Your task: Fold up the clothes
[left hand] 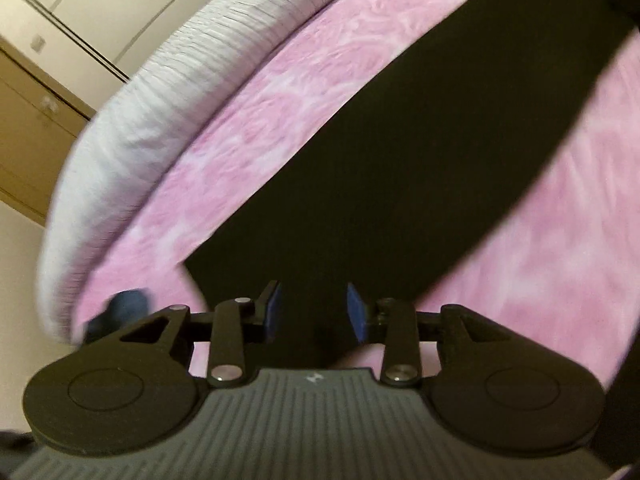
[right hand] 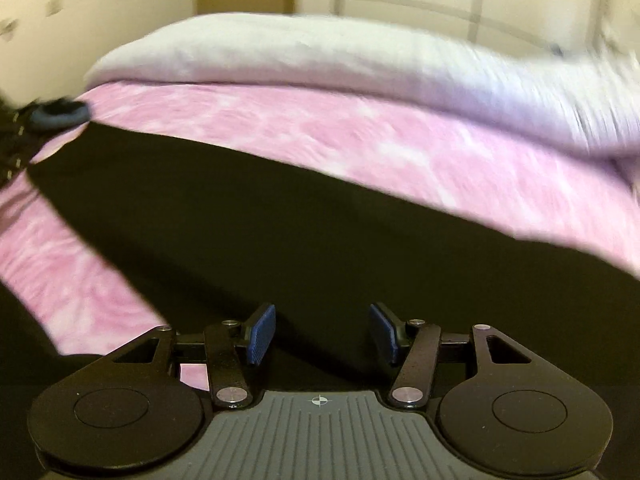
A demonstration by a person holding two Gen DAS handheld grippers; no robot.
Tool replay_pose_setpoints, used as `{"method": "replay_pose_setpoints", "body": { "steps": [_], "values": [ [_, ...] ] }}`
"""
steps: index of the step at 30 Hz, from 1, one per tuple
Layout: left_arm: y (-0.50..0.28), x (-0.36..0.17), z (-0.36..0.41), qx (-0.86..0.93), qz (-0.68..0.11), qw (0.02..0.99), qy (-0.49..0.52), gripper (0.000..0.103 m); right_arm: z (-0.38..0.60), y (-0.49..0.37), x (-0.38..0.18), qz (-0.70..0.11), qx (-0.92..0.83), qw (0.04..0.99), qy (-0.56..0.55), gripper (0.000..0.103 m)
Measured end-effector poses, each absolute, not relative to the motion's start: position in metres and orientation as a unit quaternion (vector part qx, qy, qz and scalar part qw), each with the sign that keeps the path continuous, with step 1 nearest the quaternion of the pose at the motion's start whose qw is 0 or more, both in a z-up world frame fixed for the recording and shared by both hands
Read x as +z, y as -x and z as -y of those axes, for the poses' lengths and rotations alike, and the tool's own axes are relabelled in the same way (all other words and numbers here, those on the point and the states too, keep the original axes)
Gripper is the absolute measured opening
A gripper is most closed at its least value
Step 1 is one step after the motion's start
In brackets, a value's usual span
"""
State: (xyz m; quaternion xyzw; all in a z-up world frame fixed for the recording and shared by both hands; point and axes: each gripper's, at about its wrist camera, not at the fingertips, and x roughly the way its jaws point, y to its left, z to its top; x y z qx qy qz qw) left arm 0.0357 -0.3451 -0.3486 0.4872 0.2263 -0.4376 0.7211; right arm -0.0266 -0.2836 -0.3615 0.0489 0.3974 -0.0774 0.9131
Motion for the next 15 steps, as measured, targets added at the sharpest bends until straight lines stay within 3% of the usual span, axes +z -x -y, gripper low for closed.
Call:
{"method": "replay_pose_setpoints", "body": {
  "steps": [5,8,15],
  "values": [
    [-0.055,-0.376,0.377,-0.432,-0.250,0.713,-0.492,0.034,0.334,0.038,-0.368,-0.414,-0.111,0.900,-0.082,0.056],
    [-0.065,-0.377,0.382,-0.421,-0.251,0.723,-0.486,0.041,0.368,0.049,-0.368,-0.410,-0.152,0.895,-0.091,0.056],
    [-0.069,-0.362,0.374,-0.365,-0.250,0.758,-0.479,0.037,0.416,0.098,-0.358,-0.382,-0.238,0.885,-0.122,0.056]
  ]
}}
